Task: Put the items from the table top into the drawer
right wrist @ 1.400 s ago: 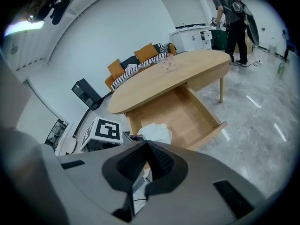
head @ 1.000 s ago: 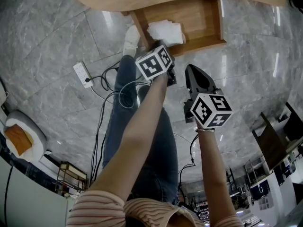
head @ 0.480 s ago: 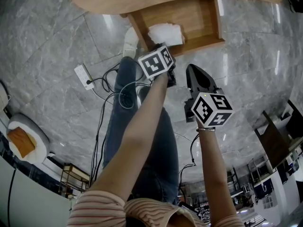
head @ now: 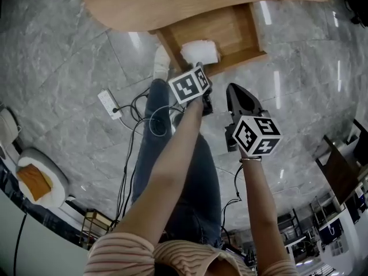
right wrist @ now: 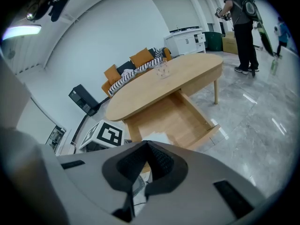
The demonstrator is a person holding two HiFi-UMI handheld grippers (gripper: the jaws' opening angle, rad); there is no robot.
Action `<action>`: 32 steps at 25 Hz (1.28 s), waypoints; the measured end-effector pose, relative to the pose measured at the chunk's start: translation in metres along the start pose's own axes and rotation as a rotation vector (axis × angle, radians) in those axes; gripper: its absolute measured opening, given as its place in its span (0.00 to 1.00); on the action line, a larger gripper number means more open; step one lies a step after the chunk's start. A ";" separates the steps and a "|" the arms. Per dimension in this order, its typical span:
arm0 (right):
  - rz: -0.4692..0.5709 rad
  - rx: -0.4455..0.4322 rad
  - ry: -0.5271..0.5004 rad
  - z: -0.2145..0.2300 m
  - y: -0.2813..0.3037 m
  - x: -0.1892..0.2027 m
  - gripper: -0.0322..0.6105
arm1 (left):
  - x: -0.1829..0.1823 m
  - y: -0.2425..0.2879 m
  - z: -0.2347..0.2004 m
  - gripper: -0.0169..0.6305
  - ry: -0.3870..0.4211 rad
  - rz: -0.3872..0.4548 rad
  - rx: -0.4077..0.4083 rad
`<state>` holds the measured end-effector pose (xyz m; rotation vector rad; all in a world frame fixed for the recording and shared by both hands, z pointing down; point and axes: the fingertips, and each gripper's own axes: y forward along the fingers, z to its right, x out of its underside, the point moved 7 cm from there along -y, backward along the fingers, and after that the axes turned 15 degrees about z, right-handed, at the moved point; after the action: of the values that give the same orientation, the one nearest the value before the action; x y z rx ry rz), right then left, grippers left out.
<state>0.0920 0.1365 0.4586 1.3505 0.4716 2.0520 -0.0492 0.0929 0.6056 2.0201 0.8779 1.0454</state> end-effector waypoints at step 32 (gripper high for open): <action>0.205 0.031 0.001 -0.051 -0.074 -0.060 0.06 | -0.089 -0.145 0.071 0.18 0.431 0.009 0.288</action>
<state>0.0847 0.1530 0.3520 1.4687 0.3803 2.2174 -0.0637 0.0803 0.4223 2.0605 1.3060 1.4610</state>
